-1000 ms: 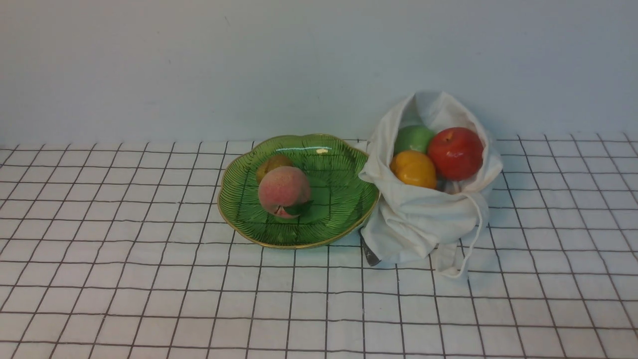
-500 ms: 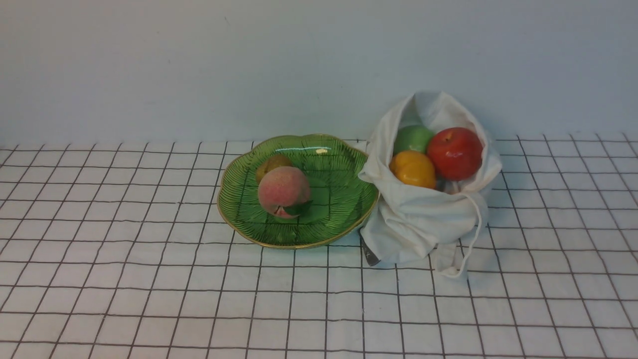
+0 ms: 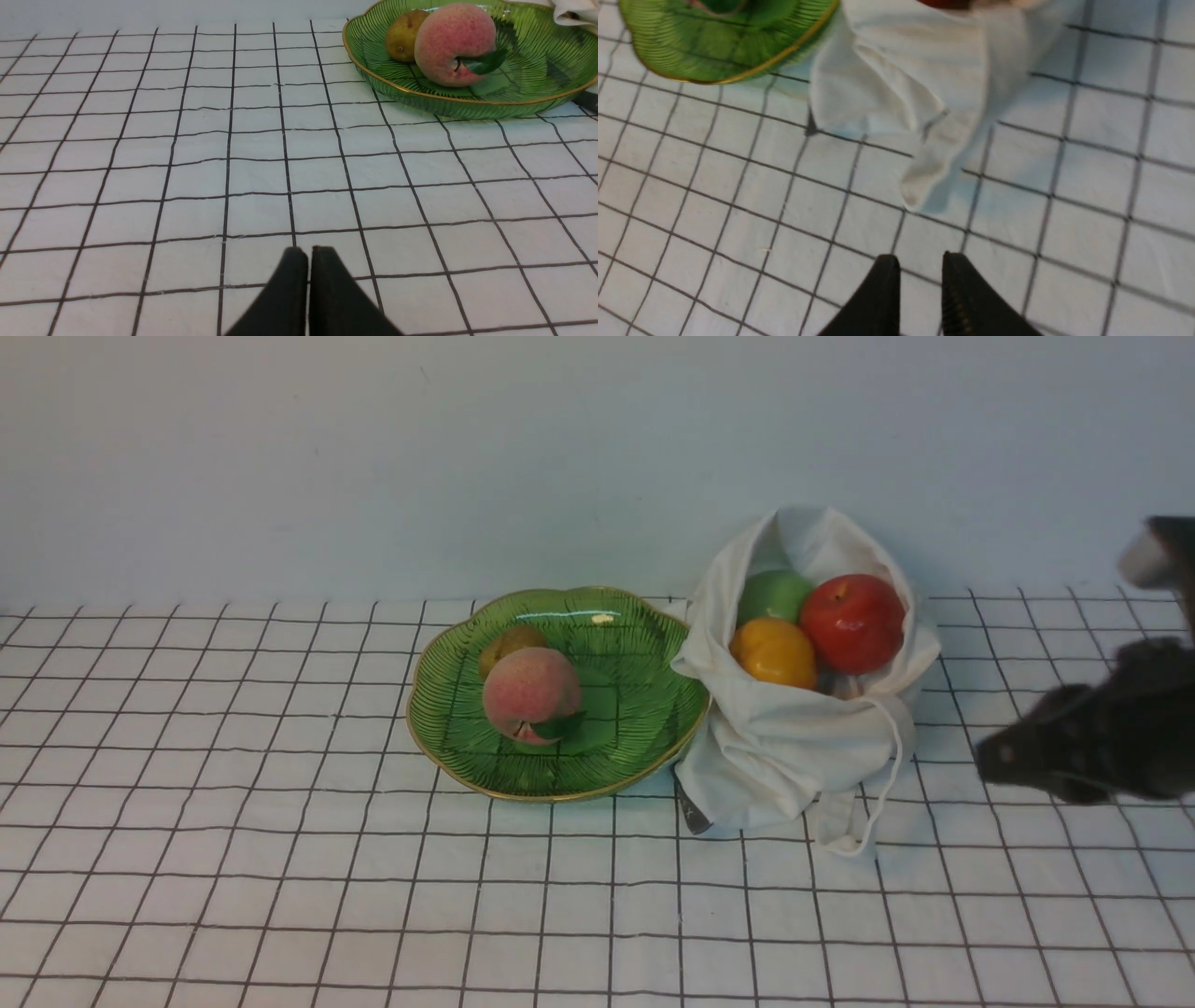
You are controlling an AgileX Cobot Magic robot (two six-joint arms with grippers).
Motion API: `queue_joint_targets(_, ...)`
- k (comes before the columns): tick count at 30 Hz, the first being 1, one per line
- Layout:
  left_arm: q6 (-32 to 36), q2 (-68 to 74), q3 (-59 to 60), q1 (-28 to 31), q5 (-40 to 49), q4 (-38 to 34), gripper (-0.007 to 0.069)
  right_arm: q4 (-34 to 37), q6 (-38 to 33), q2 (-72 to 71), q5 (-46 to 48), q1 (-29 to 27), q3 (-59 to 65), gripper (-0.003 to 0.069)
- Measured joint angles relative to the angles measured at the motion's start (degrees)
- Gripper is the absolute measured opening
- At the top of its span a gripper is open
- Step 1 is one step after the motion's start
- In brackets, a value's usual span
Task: Take the fruit out of the bag on the white checkered tablecloth and place them on the plate.
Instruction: 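Reach into the cloth bag and grasp a fruit inside it with the right gripper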
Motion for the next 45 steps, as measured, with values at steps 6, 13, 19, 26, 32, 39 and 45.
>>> queue_joint_targets(6,0.0,0.0,0.0,0.0,0.0,0.0,-0.0008,-3.1,-2.29,15.42,-0.6,5.04,-13.86,0.0388)
queue_joint_targets(13,0.0,0.0,0.0,0.0,0.0,0.0,-0.0008,-13.02,7.59,27.46,0.21,5.15,-28.16,0.0598)
queue_joint_targets(19,0.0,0.0,0.0,0.0,0.0,0.0,-0.0008,-14.8,11.35,35.04,1.01,5.15,-35.27,0.0622)
queue_joint_targets(26,0.0,0.0,0.0,0.0,0.0,0.0,-0.0008,-22.86,16.5,39.02,-0.17,5.15,-38.44,0.0622)
queue_joint_targets(32,0.0,0.0,0.0,0.0,0.0,0.0,-0.0008,-30.73,21.25,42.19,-3.13,5.15,-38.5,0.0622)
queue_joint_targets(39,0.0,0.0,0.0,0.0,0.0,0.0,-0.0008,-33.93,22.72,44.43,-7.93,5.15,-39.09,0.0622)
queue_joint_targets(45,0.0,0.0,0.0,0.0,0.0,0.0,-0.0008,-36.02,24.79,47.23,-9.51,5.15,-39.13,0.0622)
